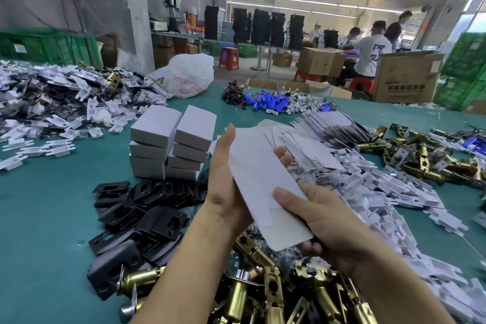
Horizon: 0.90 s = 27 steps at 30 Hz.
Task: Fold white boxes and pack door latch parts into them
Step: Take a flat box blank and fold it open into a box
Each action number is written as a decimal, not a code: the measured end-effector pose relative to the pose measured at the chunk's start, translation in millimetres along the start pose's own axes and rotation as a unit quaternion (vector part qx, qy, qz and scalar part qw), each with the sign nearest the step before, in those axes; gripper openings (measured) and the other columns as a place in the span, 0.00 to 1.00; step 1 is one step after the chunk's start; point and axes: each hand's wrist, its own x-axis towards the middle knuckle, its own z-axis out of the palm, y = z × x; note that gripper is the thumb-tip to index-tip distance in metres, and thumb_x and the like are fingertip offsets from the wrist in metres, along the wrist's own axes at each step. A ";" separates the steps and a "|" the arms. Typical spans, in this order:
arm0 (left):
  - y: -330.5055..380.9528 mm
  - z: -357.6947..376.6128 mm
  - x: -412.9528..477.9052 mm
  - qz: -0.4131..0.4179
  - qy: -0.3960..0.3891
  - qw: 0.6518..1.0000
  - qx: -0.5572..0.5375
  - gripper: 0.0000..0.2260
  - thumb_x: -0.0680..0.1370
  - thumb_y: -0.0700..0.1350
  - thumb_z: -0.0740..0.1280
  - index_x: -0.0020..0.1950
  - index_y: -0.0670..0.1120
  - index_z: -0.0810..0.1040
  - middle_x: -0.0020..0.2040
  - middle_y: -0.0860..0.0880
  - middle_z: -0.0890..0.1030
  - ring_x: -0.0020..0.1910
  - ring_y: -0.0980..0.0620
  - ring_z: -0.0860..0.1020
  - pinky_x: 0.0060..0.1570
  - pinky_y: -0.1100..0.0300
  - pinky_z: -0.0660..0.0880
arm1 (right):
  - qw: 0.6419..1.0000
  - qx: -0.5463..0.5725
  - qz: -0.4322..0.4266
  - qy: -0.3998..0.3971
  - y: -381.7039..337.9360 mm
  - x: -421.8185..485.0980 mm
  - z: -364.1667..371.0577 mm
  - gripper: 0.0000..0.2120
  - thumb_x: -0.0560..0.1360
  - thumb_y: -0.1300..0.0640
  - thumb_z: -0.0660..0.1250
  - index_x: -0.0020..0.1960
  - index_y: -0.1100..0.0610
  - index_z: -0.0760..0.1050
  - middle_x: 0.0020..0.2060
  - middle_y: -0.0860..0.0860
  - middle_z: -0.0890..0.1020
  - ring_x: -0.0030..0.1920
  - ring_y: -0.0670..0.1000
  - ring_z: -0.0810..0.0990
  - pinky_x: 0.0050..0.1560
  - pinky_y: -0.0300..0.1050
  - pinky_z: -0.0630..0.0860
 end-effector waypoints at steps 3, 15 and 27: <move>0.3 -1.5 1.4 0.017 0.012 1.000 -0.008 0.37 0.74 0.72 0.60 0.67 0.43 0.77 0.54 0.41 0.77 0.52 0.44 0.77 0.52 0.50 0.75 | 0.978 -0.191 -0.071 0.042 8.8 0.9 -6.7 0.27 0.65 0.36 0.76 0.60 0.43 0.73 0.40 0.43 0.84 0.34 0.44 0.82 0.30 0.38 0.76; -12.2 -0.5 -0.5 -0.035 -0.010 0.997 0.073 0.39 0.74 0.75 0.54 0.44 0.42 0.88 0.38 0.43 0.85 0.36 0.47 0.85 0.32 0.58 0.80 | 0.808 -0.462 -0.365 -0.001 15.5 8.8 -4.4 0.36 0.67 0.46 0.65 0.74 0.43 0.65 0.72 0.41 0.69 0.67 0.42 0.71 0.67 0.41 0.71; -11.4 7.8 1.5 -0.031 0.080 0.982 0.167 0.45 0.61 0.65 0.78 0.69 0.39 0.73 0.51 0.45 0.78 0.50 0.45 0.79 0.50 0.53 0.78 | 0.776 -0.436 -0.451 0.068 15.9 5.2 -5.0 0.40 0.69 0.69 0.65 0.75 0.42 0.61 0.71 0.49 0.72 0.69 0.48 0.73 0.62 0.47 0.76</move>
